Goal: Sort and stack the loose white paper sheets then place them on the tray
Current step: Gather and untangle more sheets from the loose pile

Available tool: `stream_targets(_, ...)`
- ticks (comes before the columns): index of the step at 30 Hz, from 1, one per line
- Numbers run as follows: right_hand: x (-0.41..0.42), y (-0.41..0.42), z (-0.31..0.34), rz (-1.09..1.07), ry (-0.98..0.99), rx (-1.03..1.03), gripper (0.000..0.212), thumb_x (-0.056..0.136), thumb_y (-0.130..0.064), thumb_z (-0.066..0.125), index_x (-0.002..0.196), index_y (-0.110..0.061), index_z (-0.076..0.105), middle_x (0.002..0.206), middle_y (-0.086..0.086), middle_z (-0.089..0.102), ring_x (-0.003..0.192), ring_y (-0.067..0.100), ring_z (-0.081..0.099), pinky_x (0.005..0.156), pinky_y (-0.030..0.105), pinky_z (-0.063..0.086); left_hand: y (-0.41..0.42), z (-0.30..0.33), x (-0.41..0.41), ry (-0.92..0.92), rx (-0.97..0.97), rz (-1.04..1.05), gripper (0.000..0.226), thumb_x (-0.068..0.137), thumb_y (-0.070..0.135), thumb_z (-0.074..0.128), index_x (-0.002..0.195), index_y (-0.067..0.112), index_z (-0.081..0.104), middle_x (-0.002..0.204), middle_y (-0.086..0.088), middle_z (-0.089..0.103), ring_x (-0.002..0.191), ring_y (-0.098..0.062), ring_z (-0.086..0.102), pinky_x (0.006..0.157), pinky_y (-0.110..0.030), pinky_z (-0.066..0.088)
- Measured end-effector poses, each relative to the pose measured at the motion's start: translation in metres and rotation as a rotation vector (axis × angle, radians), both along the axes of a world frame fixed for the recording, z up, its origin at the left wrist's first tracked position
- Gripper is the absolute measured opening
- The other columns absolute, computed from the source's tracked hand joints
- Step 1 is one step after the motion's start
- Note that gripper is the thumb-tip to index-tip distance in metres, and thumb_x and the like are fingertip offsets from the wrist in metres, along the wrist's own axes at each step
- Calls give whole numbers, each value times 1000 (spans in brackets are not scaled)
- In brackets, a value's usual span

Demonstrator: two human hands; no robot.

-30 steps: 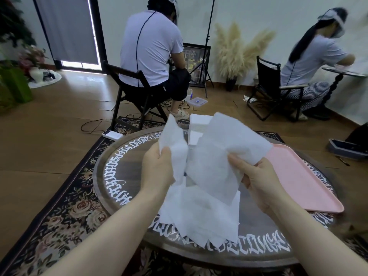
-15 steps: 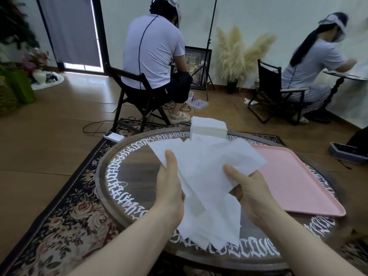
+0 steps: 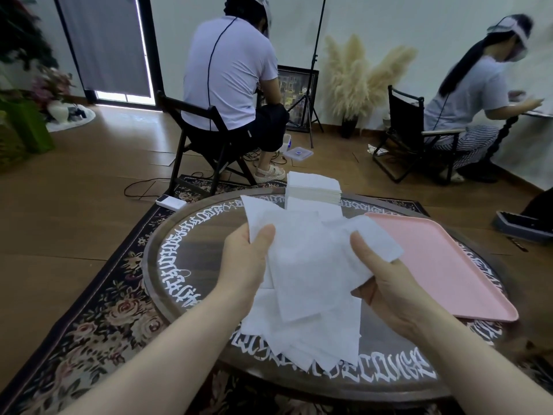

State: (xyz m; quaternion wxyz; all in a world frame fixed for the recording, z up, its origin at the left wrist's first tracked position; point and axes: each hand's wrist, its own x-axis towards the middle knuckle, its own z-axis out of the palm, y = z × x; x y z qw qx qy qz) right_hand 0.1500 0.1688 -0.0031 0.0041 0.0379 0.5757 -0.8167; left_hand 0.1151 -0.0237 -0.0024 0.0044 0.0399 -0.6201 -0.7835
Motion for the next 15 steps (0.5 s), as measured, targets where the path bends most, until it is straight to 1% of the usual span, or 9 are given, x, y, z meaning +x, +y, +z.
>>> stream_targets(1,1,-2,-1,16,-4,19,50,66,-32,77,113,-20,68,105,4,76,90,20,74,59,30,59,2,0,1,6,-24,5,19,99,14,55,87,18,69,84,4,77,82,-17,72,75,-35,57)
stream_targets(4,0,-3,-4,-14,-24,59,48,66,-16,78,113,-16,68,104,4,76,89,20,75,59,27,58,5,1,2,11,-58,52,21,101,20,51,89,18,68,88,3,76,82,-17,69,69,-34,54)
stream_targets(5,-1,-2,-3,-39,-20,53,46,67,-14,77,112,-15,68,103,4,77,86,20,75,57,26,57,4,2,1,7,-61,72,23,102,22,50,89,18,68,89,2,75,81,-18,67,64,-32,51)
stream_targets(6,-2,-1,-2,-67,-11,41,43,68,-13,76,111,-14,69,101,4,77,83,19,75,54,24,56,3,3,0,-2,-58,84,23,102,23,49,89,18,67,90,-1,74,80,-19,65,62,-30,46)
stream_targets(8,-5,3,2,-105,17,27,43,69,-13,75,111,-12,69,101,5,77,83,19,75,55,25,56,1,6,-1,-20,-27,69,19,101,20,53,89,14,67,92,-8,71,82,-23,60,70,-33,45)
stream_targets(10,-5,5,3,-119,37,36,47,69,-15,75,115,-12,68,105,6,76,88,21,75,59,27,58,0,9,0,-34,1,34,14,98,18,58,91,11,68,95,-13,72,87,-29,63,79,-47,50)
stream_targets(12,-5,4,2,-131,47,48,48,68,-17,76,115,-11,68,106,7,76,88,22,75,57,27,58,0,11,3,-34,10,3,11,96,18,62,90,13,70,98,-11,76,97,-37,69,89,-59,51)
stream_targets(13,-4,4,2,-136,52,54,47,68,-17,75,115,-11,68,106,7,76,87,22,75,57,27,57,0,12,5,-23,10,0,10,95,18,63,89,14,71,97,-10,76,99,-38,69,90,-61,50)
stream_targets(15,-4,3,2,-143,74,48,45,69,-18,75,113,-13,69,106,7,76,89,22,74,60,29,59,-1,12,5,-6,3,34,12,95,17,63,87,14,70,95,-9,76,99,-37,69,89,-58,51)
